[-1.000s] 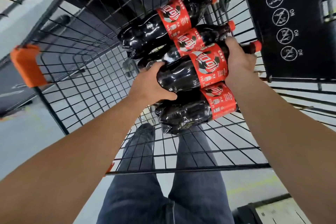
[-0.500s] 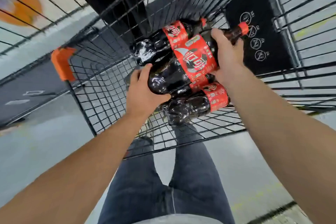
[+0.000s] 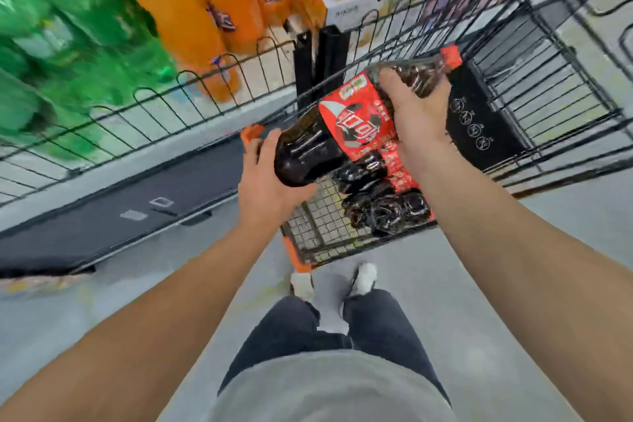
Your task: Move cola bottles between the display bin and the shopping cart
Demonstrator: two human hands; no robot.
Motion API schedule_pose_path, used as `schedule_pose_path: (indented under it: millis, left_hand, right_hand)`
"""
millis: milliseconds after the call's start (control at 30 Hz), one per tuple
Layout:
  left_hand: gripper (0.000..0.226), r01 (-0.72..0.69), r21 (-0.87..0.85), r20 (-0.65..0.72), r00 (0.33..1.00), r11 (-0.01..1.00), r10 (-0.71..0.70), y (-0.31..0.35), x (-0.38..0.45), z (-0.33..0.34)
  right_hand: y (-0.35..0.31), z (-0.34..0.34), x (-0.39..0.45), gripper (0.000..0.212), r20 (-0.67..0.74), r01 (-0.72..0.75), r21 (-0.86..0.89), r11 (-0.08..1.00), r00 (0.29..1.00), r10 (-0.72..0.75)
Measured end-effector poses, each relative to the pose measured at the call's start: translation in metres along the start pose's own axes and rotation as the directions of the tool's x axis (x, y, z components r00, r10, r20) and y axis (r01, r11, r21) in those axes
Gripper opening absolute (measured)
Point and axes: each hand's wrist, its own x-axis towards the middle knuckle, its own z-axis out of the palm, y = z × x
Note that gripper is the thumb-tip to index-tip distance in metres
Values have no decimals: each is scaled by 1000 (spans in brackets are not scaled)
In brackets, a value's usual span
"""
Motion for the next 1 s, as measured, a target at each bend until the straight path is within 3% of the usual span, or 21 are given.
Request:
schedule_pose_path:
  millis: [333,500,900,1000]
  left_hand:
    - [108,35,-133,-262,963,990,-69,-22,-97,-58]
    - [109,70,-155,-397,909,985,-127,-34,-163,-81]
    - [107,198,-177,-629,731,964,-265,-102,-299,-155]
    - [107,233,-203,-653,692,951,-309,-133,-327,-177]
  right_hand:
    - [-14,31,-101,142,214,192,-100,976,962,-167]
    - [-16,35,-170,95,358,261,-78,962,908,-217]
    - [24,97,-320,94,638,278,-50,959,748,-184]
    - [45,124,-358,75,681,272,-67,960,716,-156]
